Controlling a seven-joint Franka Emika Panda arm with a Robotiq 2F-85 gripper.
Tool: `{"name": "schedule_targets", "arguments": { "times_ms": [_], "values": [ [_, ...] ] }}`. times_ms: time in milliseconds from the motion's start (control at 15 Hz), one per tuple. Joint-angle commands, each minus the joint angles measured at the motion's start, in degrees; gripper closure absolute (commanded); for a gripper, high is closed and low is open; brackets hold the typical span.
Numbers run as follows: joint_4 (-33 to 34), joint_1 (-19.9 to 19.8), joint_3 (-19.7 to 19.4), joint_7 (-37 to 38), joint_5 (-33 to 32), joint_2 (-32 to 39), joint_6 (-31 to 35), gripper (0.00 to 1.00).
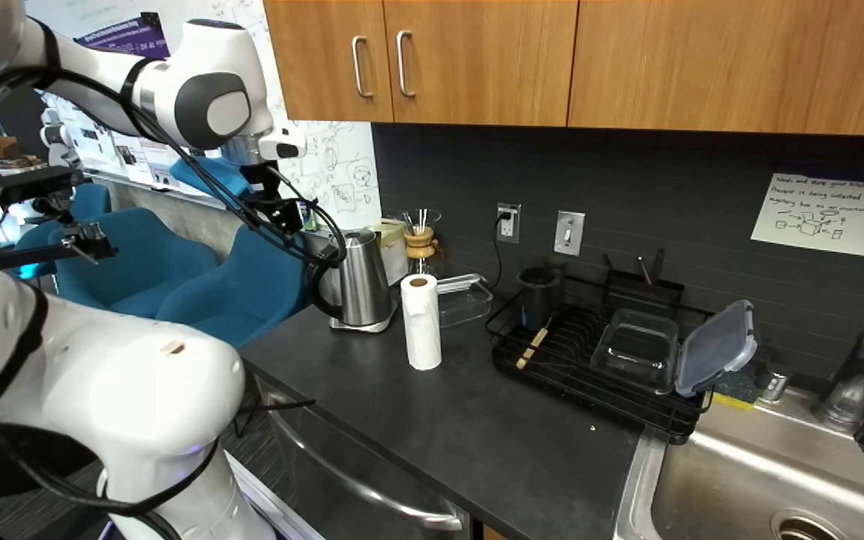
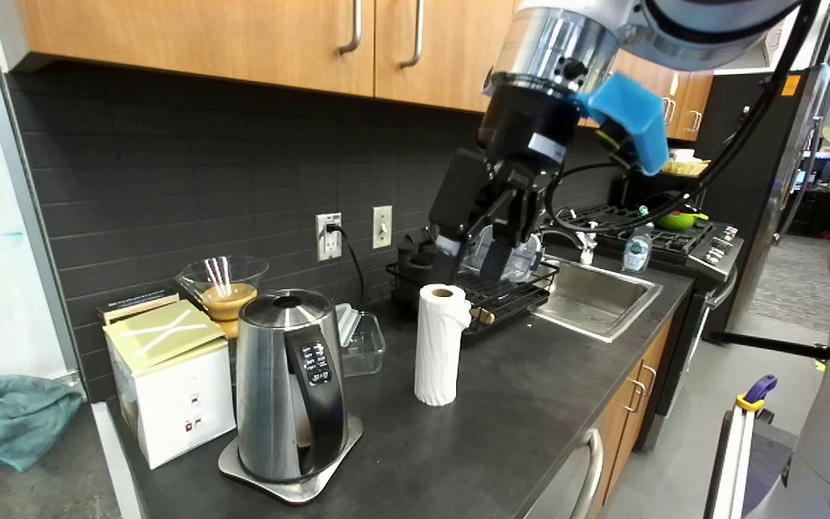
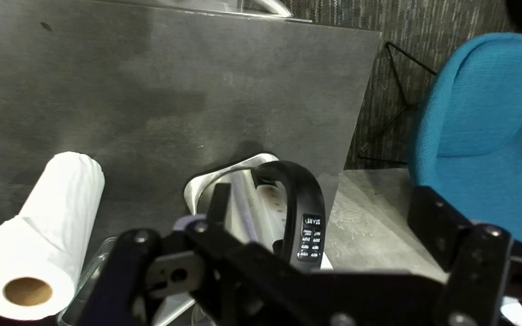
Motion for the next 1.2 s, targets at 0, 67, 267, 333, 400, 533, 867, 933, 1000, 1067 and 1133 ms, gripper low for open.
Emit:
{"name": "schedule_targets", "arguments": {
  "times_ms": [0,67,267,333,400,533,867,933,1000,1067,1133],
  "values": [
    [1.66,-1.22,-2.57,-0.89,0.37,1.58,-1.43,0.0],
    [1.5,-1.42,-2.99,-0.91,0.47,1.68,-1.35,0.0],
    [0.61,-2.21,-4.47,-1.32,0.56,1.63,-1.84,0.0],
    [0.36,-2.58,-4.92,-1.32,0.35,1.22,-2.57,0.0],
    [0.11,-3.04,-5.08,-1.04,0.06,0.82,-3.08,0.0],
    [-0.38,-4.82,-4.98,0.82,-1.13,-0.7,-5.5,0.0],
    [-1.03,-7.83,-5.81,0.21,-1.52,-1.74,-8.92,0.0],
    [-1.05,-8.24,-5.73,0.1,-1.93,-1.66,-9.7,0.0],
    [-1.2,-8.58,-5.59,0.22,-2.3,-1.55,-10.34,0.0],
    [-1.39,-8.82,-5.5,0.17,-2.63,-1.44,-10.74,0.0],
    [-1.61,-8.88,-5.45,0.05,-2.84,-1.26,-11.18,0.0]
  ]
}}
